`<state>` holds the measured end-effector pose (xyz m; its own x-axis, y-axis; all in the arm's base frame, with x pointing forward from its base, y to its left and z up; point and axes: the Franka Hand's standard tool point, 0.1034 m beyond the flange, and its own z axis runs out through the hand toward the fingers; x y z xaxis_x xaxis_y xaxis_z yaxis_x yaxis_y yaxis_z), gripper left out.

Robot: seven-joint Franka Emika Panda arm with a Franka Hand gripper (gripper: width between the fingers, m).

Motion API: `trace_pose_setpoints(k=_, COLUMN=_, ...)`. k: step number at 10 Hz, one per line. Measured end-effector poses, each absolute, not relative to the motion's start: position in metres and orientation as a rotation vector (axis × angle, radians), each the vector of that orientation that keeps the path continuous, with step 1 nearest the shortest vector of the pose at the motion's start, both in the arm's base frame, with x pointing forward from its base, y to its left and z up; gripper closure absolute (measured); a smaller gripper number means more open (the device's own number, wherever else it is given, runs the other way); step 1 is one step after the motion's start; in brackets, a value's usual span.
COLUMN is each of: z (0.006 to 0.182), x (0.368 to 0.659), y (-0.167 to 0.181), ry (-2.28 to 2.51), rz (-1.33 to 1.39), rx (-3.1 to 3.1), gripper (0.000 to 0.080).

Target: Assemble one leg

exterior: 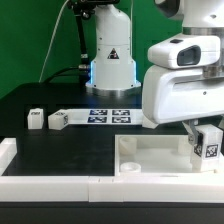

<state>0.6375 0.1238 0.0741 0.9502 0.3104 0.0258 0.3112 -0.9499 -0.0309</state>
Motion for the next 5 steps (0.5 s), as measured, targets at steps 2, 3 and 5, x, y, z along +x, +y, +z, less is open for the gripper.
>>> trace_pose_setpoints(k=2, z=0.0741, x=0.6377, y=0.1227, ry=-0.133, rz=-0.026, rx=-3.097, gripper=0.0508)
trace_pose_setpoints(k=3, z=0.0735, x=0.6378, y=0.1213, ry=0.124, rz=-0.021, rx=-3.087, gripper=0.0508)
trace_pose_setpoints(k=5, z=0.0730, x=0.6383, y=0.1193, ry=0.445, rz=-0.013, rx=-3.042, gripper=0.0508)
